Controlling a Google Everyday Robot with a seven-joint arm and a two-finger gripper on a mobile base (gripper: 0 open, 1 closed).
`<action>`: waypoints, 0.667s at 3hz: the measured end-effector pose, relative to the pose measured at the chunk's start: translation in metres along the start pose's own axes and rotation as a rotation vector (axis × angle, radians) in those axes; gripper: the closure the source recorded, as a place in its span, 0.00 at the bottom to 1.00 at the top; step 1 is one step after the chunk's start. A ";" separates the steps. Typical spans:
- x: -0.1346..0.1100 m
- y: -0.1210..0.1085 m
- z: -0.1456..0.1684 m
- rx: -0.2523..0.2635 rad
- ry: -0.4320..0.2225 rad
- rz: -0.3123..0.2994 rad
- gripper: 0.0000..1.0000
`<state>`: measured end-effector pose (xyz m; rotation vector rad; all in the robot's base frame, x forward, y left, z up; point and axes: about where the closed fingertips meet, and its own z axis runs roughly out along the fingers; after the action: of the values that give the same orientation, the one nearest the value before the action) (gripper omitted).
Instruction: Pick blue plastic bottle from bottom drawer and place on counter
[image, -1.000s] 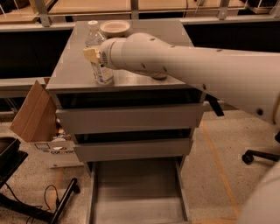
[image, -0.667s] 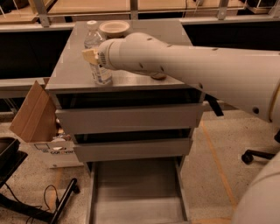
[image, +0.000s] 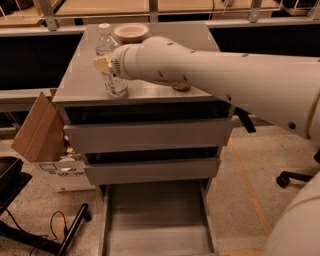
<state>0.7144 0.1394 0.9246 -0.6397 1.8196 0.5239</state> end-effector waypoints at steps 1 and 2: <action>-0.003 0.001 -0.002 -0.001 -0.004 -0.001 0.04; -0.004 0.001 -0.002 -0.001 -0.006 -0.002 0.00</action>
Offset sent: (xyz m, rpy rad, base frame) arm -0.0009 0.0002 0.0023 0.0015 -0.0030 0.0008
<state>0.7128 0.1397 0.9289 -0.6401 1.8131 0.5251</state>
